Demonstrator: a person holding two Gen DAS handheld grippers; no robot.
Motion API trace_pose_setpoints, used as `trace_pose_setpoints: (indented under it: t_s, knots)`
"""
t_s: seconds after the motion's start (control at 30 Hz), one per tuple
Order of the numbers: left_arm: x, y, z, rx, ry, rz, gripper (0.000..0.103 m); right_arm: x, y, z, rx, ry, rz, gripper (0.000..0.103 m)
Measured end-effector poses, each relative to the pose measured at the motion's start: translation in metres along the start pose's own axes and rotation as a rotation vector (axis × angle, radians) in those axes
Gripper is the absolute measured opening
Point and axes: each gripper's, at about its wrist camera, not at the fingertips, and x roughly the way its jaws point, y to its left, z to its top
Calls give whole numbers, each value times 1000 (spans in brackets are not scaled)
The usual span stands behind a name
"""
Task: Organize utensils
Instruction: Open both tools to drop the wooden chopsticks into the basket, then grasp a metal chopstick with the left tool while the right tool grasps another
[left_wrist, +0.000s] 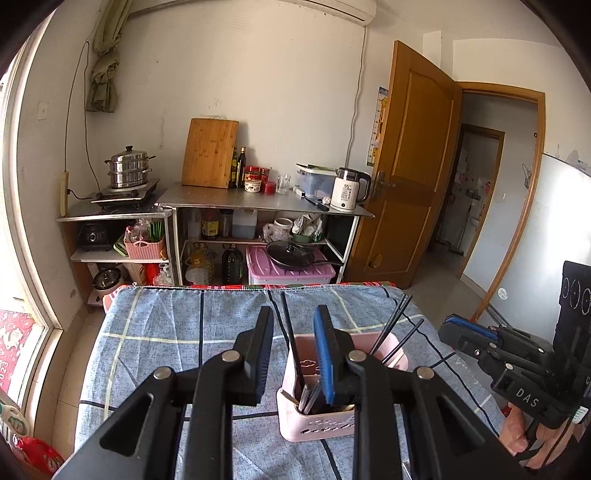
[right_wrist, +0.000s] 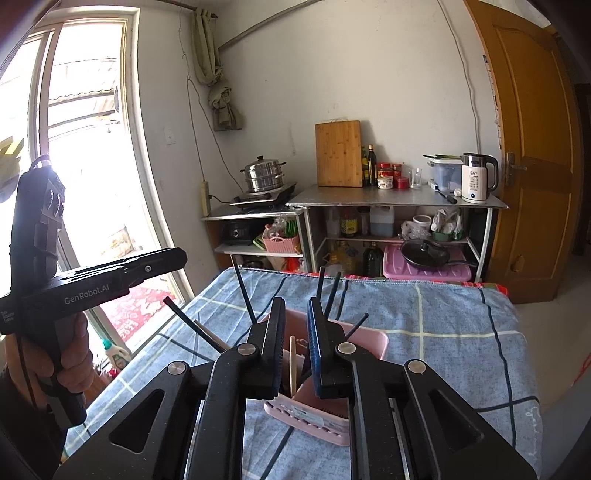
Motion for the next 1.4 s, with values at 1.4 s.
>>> trace_pose_setpoints:
  t_s: [1.4]
  knots:
    - [-12,-64,-206,10,287,-83,27,-59,-19,-162,77,206,-89,13]
